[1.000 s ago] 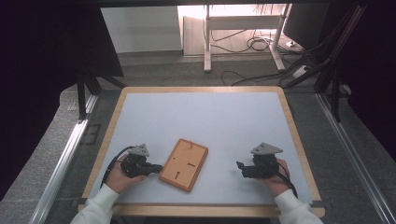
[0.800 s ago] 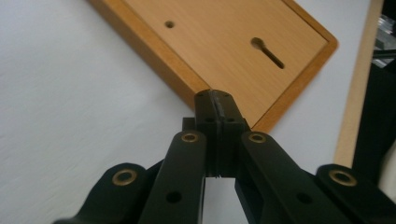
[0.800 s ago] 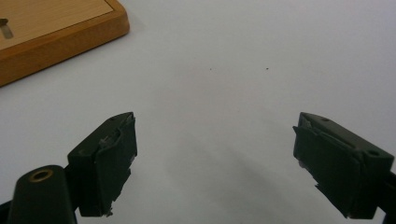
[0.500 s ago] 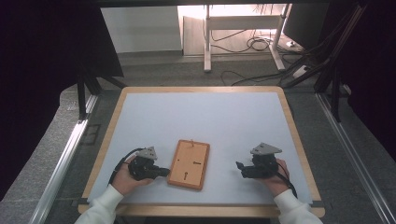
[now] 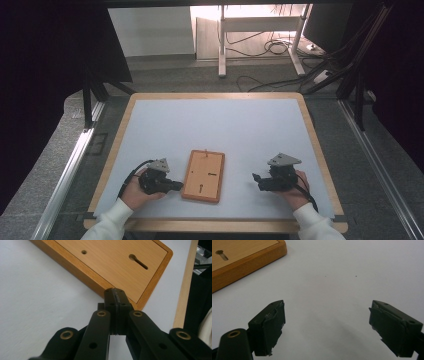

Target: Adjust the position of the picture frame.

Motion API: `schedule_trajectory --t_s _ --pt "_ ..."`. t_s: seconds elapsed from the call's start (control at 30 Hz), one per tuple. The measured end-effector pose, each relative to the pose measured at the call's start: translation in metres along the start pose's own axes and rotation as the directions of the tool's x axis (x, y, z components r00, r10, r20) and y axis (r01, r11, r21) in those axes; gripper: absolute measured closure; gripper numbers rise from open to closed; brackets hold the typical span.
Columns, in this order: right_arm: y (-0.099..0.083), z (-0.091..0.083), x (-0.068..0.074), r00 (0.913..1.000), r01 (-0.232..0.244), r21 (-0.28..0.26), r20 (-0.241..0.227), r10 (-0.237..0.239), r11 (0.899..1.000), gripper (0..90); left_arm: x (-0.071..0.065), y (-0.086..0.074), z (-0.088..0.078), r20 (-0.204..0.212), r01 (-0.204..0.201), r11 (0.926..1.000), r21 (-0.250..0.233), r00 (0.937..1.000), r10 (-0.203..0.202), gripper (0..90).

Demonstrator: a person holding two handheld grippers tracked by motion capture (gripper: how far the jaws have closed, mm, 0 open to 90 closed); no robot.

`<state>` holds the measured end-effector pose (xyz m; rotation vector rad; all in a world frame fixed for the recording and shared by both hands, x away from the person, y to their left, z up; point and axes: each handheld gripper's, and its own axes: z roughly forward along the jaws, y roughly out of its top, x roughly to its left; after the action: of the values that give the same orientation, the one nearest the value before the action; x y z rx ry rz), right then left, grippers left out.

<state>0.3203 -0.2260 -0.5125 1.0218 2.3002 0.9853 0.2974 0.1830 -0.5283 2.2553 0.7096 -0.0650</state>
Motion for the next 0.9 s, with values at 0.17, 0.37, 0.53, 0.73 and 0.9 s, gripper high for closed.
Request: schedule_trajectory --t_s 0.17,0.37,0.53,0.73,0.9 --pt "0.0 0.0 0.0 1.0 0.0 0.0 0.0 0.0 1.0 13.6 -0.004 0.003 0.004 -0.001 -0.015 0.9999 0.0 0.9999 0.015 90.0" --pt "0.0 0.0 0.0 1.0 0.001 0.001 0.001 -0.001 1.0 13.6 -0.006 0.006 0.007 0.001 -0.015 0.9998 -0.014 0.9999 0.015 90.0" --pt "0.0 0.0 0.0 1.0 0.003 -0.002 0.002 -0.003 1.0 13.6 -0.007 0.007 0.005 -0.048 -0.033 0.999 -0.031 0.9983 0.032 90.0" --pt "0.0 -0.001 -0.002 1.0 0.003 -0.001 0.003 -0.003 1.0 13.6 -0.002 0.006 -0.005 -0.121 -0.034 0.9937 -0.107 0.9924 0.021 90.0" --pt "0.0 0.0 0.0 1.0 0.004 0.002 0.003 -0.004 1.0 13.7 0.006 0.002 -0.006 -0.153 0.0 0.9951 -0.099 0.9882 -0.015 87.3"
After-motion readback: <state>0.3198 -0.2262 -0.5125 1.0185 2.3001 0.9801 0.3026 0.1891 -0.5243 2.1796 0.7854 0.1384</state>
